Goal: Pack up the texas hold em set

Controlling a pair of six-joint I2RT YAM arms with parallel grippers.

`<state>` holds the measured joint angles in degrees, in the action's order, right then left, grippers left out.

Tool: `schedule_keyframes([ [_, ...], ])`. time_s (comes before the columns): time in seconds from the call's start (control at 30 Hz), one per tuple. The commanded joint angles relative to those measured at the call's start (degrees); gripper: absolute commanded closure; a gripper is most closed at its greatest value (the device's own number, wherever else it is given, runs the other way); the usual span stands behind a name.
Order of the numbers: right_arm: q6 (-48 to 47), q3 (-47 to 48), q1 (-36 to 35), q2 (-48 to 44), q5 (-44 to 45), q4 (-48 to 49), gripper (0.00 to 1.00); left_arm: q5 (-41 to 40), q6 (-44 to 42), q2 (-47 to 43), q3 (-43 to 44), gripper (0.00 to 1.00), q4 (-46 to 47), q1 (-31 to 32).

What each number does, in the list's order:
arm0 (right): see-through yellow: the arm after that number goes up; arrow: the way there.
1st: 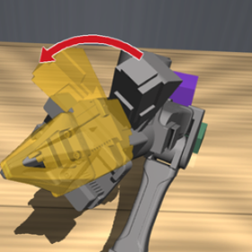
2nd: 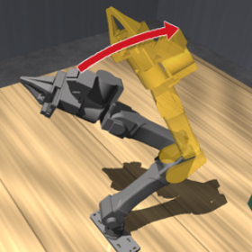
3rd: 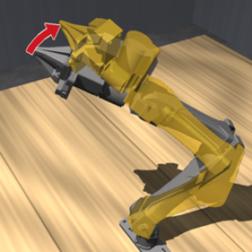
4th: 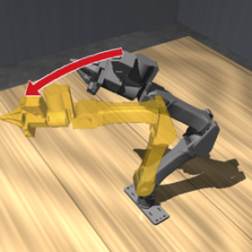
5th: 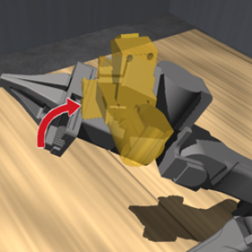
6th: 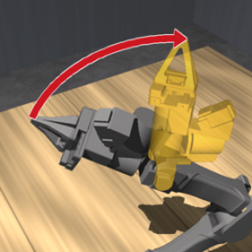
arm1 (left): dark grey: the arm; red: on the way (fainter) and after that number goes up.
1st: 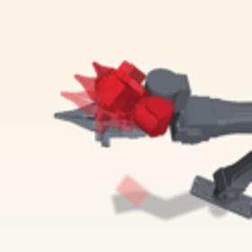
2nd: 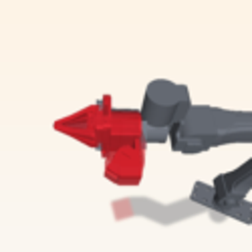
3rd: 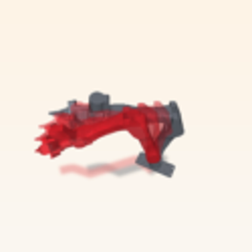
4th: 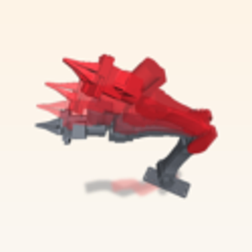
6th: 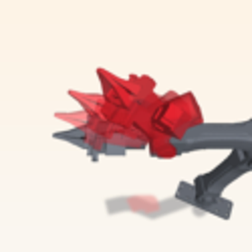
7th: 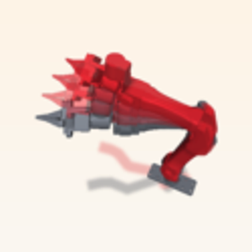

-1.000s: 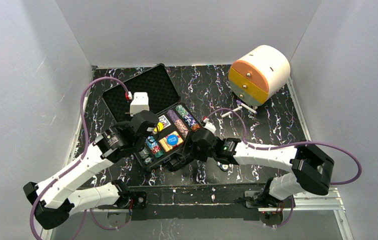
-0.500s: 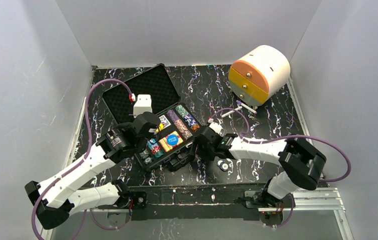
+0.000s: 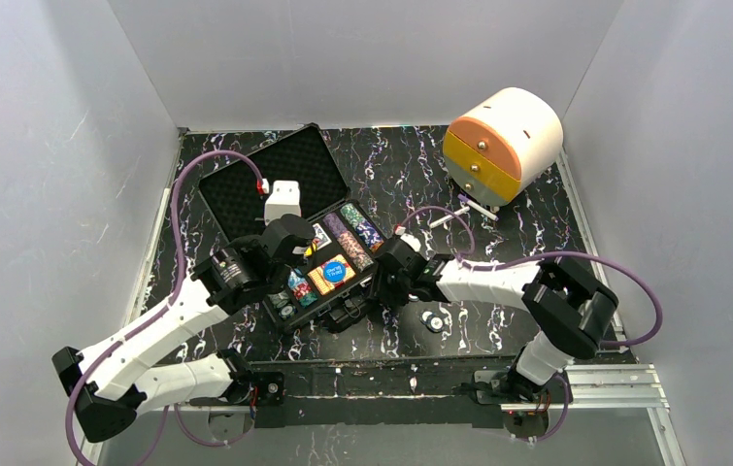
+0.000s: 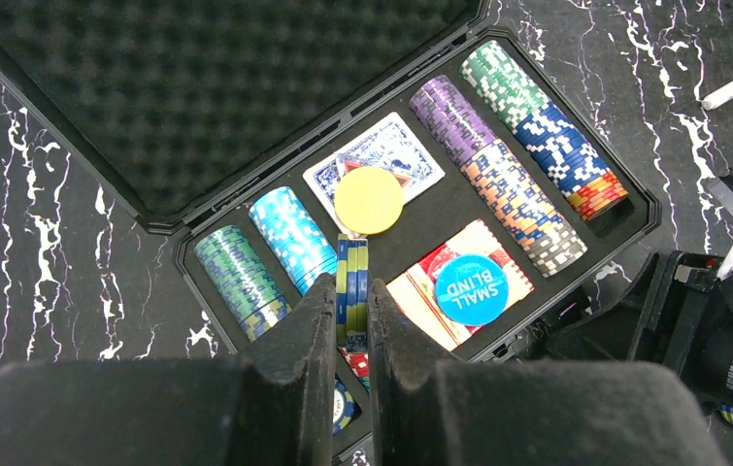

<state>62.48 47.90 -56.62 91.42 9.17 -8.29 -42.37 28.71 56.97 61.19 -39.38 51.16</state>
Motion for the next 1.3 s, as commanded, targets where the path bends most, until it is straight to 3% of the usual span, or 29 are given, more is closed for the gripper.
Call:
schedule_keyframes([
  [0.0, -3.62, 1.48, 4.14, 0.89, 5.49, 3.29, 0.55, -1.39, -1.01, 0.46, -0.07, 1.00, 1.24, -0.19],
  [0.4, -9.41, 3.41, 13.99, -0.49, 5.57, 5.95, 0.57, -1.21, -1.37, 1.27, -0.03, 1.00, 1.72, -0.17],
  [0.63, -12.58, 6.49, 16.15, 0.44, 4.18, 6.25, 0.57, -1.08, -1.46, 1.77, 0.29, 1.00, 2.02, -0.17],
  [0.8, -13.41, 5.66, 15.95, -1.28, -0.65, 5.15, 0.52, -1.12, -1.64, 1.96, 0.64, 1.00, 2.16, -0.17],
  [1.03, -10.77, -0.44, 12.09, -14.10, -4.25, 2.41, 0.29, -2.32, -1.56, 0.55, -0.25, 1.00, 3.04, -0.10],
  [1.27, -1.71, 1.96, 3.71, -12.06, -7.74, 3.95, 0.27, -4.83, -0.94, -0.93, -0.90, 1.00, 4.77, -0.11],
])
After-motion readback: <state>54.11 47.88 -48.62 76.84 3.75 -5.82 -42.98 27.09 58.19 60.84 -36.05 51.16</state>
